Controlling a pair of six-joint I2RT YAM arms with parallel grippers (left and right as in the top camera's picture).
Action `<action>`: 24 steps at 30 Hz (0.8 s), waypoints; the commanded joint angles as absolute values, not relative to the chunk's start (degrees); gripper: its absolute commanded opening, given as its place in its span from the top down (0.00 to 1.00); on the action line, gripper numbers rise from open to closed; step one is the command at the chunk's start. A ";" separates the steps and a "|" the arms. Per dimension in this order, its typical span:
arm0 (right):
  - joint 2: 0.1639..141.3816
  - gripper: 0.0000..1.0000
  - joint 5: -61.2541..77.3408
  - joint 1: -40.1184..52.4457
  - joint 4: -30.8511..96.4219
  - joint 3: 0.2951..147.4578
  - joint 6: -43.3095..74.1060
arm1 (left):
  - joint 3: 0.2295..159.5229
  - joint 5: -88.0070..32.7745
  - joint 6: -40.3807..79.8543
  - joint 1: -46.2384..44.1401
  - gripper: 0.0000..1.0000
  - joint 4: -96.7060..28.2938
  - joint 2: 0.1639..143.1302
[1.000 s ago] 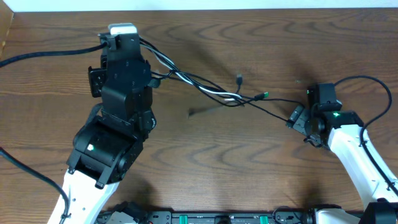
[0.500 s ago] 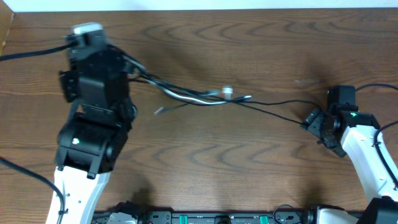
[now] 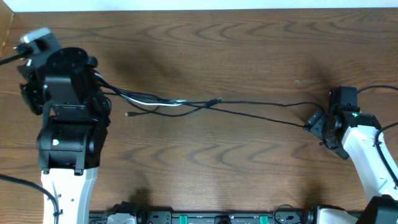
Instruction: Untangle cables
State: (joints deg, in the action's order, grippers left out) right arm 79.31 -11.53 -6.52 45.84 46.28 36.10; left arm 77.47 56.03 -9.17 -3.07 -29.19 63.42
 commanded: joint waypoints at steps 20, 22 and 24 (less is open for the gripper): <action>80.16 0.01 -18.02 -9.85 44.60 45.15 21.63 | 79.72 63.48 -7.40 6.07 0.92 -29.80 61.73; 80.16 0.01 -17.72 -11.00 44.62 45.15 25.61 | 79.72 63.48 -6.94 7.38 0.92 -29.80 61.71; 80.16 0.01 -16.84 -12.21 44.60 45.08 28.40 | 79.72 63.48 -6.76 8.10 0.92 -29.80 61.71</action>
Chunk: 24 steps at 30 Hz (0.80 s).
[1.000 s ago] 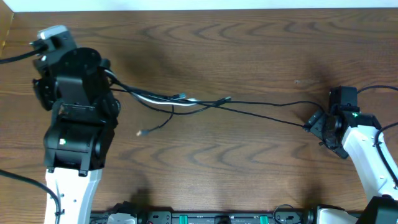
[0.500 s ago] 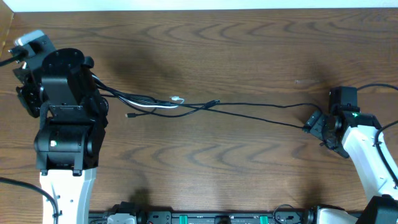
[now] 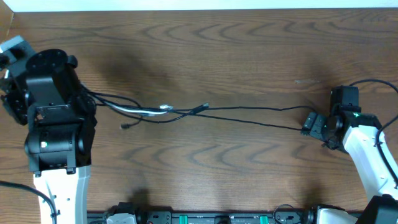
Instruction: Untangle cables
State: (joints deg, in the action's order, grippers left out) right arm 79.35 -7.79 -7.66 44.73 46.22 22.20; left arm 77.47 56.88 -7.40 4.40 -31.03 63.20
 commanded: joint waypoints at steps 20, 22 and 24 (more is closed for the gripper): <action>80.16 0.01 -15.92 -28.80 44.34 42.26 30.98 | 79.72 63.46 -6.31 13.45 0.92 -29.78 61.73; 80.16 0.01 -15.94 -30.02 44.34 42.26 30.81 | 79.72 63.46 -6.33 13.45 0.92 -29.78 61.73; 80.16 0.01 -15.94 -31.44 44.03 42.26 30.11 | 79.72 63.46 -6.33 13.45 0.92 -29.78 61.73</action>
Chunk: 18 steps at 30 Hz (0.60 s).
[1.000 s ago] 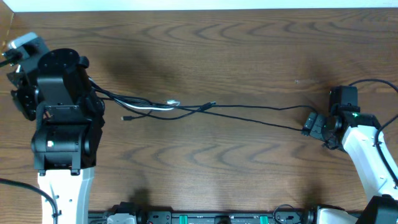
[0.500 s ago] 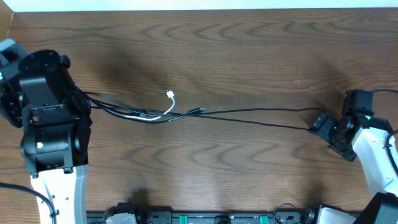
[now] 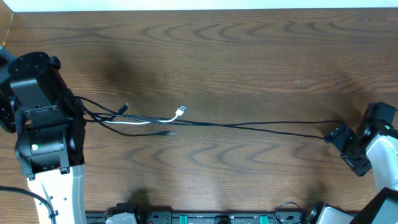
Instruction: Untangle cables
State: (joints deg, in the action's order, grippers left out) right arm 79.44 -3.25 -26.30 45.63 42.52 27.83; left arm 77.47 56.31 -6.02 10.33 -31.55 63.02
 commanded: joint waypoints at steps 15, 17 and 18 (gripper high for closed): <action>80.16 0.01 -15.86 -42.96 42.52 42.26 28.25 | 79.72 63.46 -6.33 14.02 0.92 -29.76 61.73; 80.16 0.01 -14.04 -44.42 42.17 42.26 28.21 | 79.72 63.44 -6.28 14.83 0.92 -29.76 61.73; 80.16 0.01 -12.69 -45.01 42.02 42.26 28.12 | 79.72 63.33 -5.89 15.16 0.92 -29.76 61.73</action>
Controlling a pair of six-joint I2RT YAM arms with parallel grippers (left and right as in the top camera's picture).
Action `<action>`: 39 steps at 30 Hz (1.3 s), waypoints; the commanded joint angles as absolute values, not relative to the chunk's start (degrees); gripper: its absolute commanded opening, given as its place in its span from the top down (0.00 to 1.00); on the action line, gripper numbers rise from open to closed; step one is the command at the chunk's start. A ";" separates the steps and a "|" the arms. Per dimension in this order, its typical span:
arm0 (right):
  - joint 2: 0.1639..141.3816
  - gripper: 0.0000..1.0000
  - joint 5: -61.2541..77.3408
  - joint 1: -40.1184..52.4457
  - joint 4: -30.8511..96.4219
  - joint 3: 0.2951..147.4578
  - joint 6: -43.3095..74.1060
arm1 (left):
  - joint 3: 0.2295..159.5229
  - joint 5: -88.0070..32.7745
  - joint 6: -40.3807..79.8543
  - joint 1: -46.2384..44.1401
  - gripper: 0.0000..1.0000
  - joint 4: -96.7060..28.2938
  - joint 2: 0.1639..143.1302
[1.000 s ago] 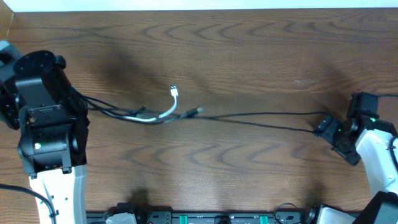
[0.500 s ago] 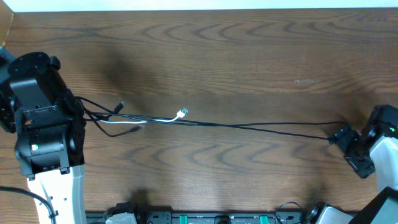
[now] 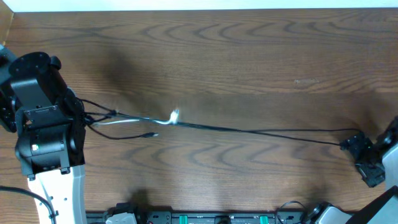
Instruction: Untangle cables
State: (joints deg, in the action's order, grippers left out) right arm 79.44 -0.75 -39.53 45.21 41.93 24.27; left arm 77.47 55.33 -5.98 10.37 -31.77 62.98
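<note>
A thin black cable (image 3: 261,130) runs taut across the table from left to right. At its left part it lies together with a white cable (image 3: 134,121), whose white plug (image 3: 175,115) sits raised on the black strands, and a short black lead (image 3: 140,135) ends in a small plug. The left ends of the bundle run in under my left arm (image 3: 43,124); the left gripper itself is hidden beneath it. My right gripper (image 3: 352,142), at the right edge, is shut on the black cable's right end.
The dark wooden table (image 3: 217,56) stretches behind the cables. A rail with green-marked fittings (image 3: 205,218) runs along the front edge. The right arm (image 3: 379,162) reaches in from the lower right corner.
My right gripper has moved further right and down with the black cable's end. The cable is stretched longer. The white plug now sits slightly lower and to the left, on the black strands.
At first the cables lay bunched and crossed near the table's middle, held from both sides. Then my left arm was further left each time and my right gripper further right. The bundle has been drawn out into one long line with loose plug ends.
</note>
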 commanded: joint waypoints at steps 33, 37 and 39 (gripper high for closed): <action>80.16 0.01 23.11 -42.28 40.69 42.26 5.89 | 79.72 -4.10 1.43 16.32 0.92 -38.44 69.69; 80.16 0.01 24.01 -38.04 41.58 42.26 5.91 | 79.72 -4.12 3.53 16.32 0.92 -38.76 70.74; 80.16 0.01 26.04 -34.33 41.85 42.26 5.91 | 79.72 -4.14 5.10 16.32 0.92 -38.79 70.89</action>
